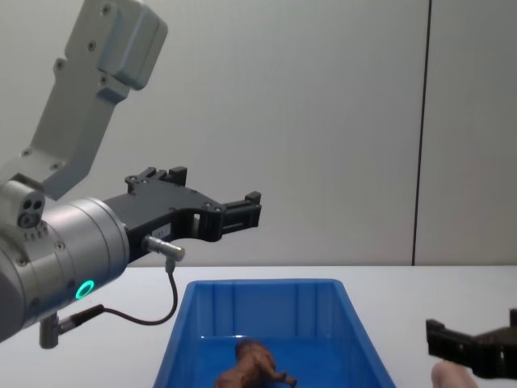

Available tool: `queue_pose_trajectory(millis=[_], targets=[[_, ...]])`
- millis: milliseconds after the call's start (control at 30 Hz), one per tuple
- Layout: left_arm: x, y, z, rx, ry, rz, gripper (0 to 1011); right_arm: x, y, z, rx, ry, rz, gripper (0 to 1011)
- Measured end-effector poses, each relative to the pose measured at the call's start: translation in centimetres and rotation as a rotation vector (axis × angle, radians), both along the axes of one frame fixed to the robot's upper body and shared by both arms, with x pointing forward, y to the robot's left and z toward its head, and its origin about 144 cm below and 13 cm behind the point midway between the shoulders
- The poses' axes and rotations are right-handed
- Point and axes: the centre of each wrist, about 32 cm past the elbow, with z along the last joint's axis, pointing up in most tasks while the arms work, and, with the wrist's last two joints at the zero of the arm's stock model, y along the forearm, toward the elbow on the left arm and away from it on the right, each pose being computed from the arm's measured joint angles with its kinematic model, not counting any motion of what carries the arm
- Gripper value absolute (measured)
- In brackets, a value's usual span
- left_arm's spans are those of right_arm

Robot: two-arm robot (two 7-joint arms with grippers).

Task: Pick up the two dolls from the table and place them into the box.

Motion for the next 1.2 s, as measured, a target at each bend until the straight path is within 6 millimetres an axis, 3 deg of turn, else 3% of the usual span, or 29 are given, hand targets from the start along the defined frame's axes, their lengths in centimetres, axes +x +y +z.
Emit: queue_pose_trajectory(millis=[600,967,1200], targets=[[0.0,0.0,0.0,0.000,0.000,0.000,1001,0.0,-0.3,-2.4,0.013,0.090,0.042,996],[0.0,0.0,0.0,0.000,0.000,0.000,1001,0.2,-0.3,-3.2,0.016,0.136,0.047,726],[0.0,0.0,0.0,0.000,0.000,0.000,1001,0.3,-0.2,-3.3,0.014,0.139,0.049,441]])
